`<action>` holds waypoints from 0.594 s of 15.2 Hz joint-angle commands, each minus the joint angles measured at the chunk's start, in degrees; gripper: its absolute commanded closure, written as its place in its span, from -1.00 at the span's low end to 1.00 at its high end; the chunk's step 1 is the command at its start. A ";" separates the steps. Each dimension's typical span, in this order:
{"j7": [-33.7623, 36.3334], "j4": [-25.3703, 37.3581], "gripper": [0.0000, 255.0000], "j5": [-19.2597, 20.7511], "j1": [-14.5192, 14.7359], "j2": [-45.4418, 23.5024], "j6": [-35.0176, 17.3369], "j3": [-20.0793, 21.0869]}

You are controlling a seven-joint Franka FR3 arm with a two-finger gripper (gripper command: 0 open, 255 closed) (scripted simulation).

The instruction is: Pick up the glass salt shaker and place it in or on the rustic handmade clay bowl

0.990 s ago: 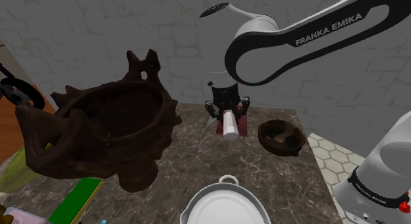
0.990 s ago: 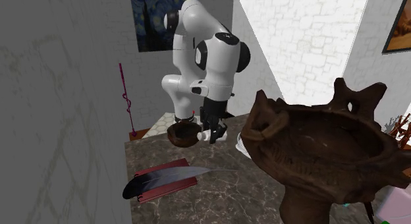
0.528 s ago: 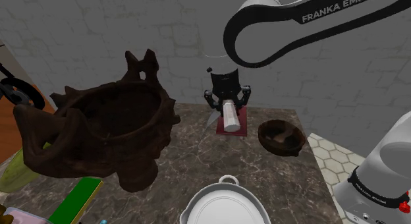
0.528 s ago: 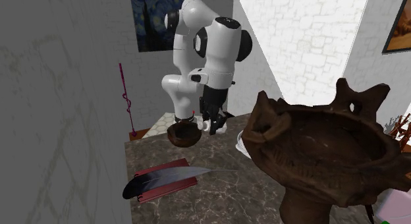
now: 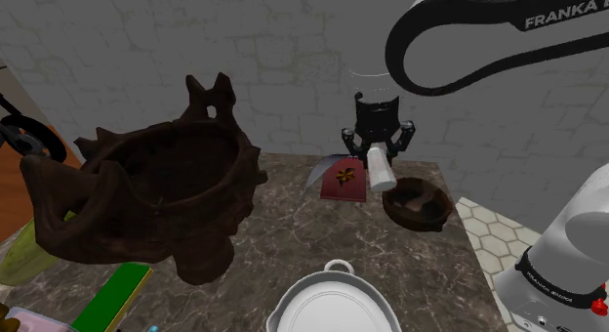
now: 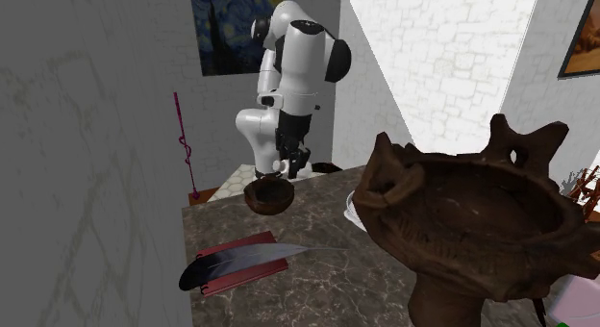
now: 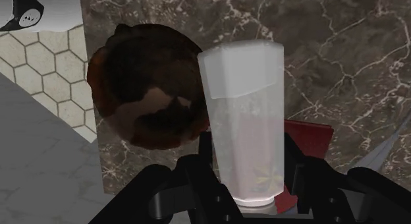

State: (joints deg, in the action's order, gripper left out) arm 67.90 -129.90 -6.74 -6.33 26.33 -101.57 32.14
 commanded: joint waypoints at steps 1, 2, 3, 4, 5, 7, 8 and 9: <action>-2.72 -3.78 1.00 -0.96 0.76 4.56 0.61 -2.41; -3.91 -5.64 1.00 -1.27 1.20 6.85 1.03 -3.60; -5.05 -7.45 1.00 -1.46 1.63 9.13 1.51 -4.78; -6.17 -9.20 1.00 -1.56 2.03 11.40 2.05 -5.94; -7.26 -10.90 1.00 -1.56 2.40 13.65 2.65 -7.10; -9.34 -14.13 1.00 -1.25 3.07 18.14 4.02 -9.44; -10.36 -15.65 1.00 -0.96 3.34 20.38 4.78 -10.61; -11.19 -16.88 1.00 -0.65 3.55 22.24 5.46 -11.60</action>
State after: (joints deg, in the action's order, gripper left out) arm 57.67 -145.40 -7.61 -3.08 46.38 -97.01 21.64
